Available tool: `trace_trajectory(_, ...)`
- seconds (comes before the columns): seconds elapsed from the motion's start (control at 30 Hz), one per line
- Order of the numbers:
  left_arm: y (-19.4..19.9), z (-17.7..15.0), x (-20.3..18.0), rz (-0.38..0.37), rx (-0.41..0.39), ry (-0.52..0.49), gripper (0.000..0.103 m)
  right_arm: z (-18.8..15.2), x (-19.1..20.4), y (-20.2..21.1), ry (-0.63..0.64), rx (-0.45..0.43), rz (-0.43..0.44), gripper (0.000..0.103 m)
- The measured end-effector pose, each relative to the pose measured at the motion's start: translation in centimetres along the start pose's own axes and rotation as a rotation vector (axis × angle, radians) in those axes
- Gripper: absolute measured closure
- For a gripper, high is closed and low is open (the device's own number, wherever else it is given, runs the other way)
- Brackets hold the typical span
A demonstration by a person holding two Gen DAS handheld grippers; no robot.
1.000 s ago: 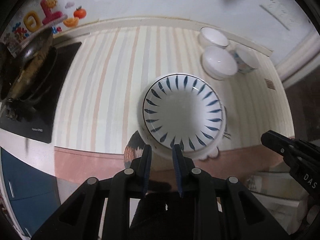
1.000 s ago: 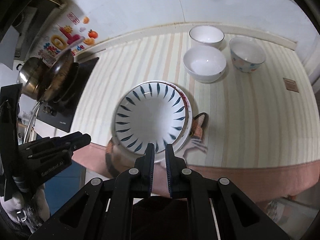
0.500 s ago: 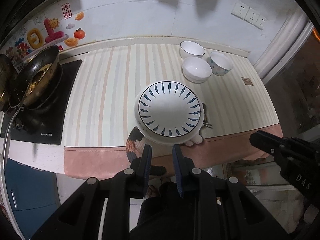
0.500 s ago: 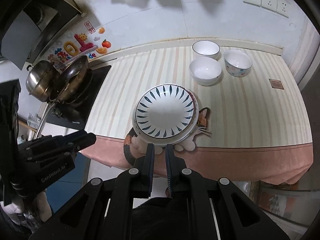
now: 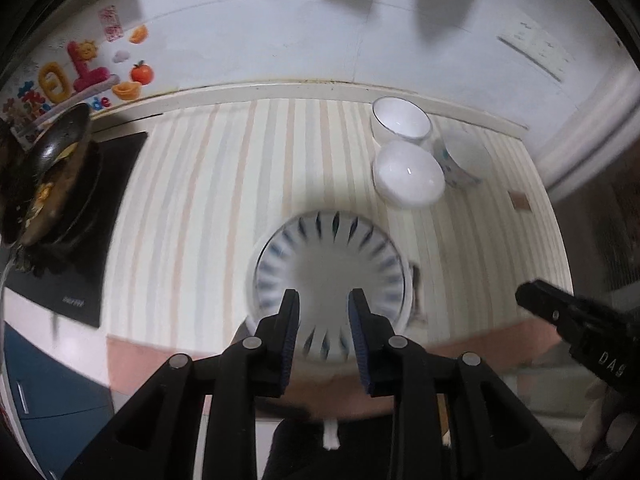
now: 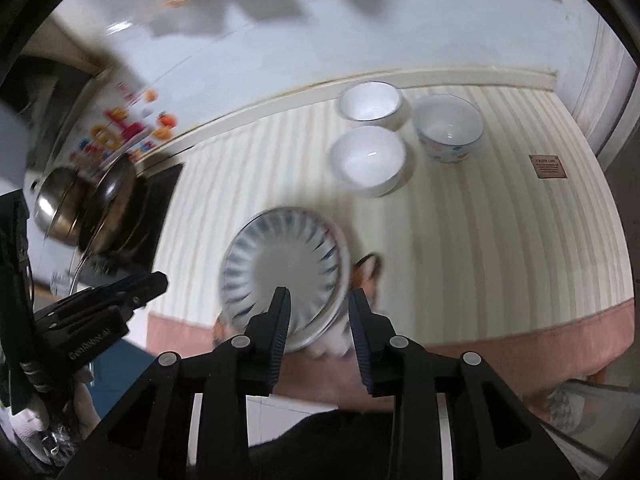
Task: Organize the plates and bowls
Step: 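Move both grippers to the dotted white bowl and grasp its rim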
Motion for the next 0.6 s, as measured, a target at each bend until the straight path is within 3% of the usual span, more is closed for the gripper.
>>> trace_trajectory(0.3,-12.2,11.9,-3.6,-0.058,0.158,0.072,0.080,12.2,-9.4,-10.5,-0.084,0.088,-0.009,0.070)
trace_trajectory(0.43,-17.3,14.4,-4.5,-0.074,0.240,0.092,0.080,15.2,-11.3,-14.6,-0.103,0.146,0.028,0.070)
trace_trajectory(0.6,-20.3,15.6,-5.5,-0.099,0.292,0.092,0.079,17.1,-12.2,-19.1,-0.101,0.227,0.032,0.070)
Point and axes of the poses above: each gripper's, at about its wrist camera, not at the fingertips, and y roughly against the way its jaws point, x to its left, z to its top, the point moved 6 cm from there along -y, roughly the way its jaws point, and after that the axes turned 8 degrees about x, right-handed, at the moved point
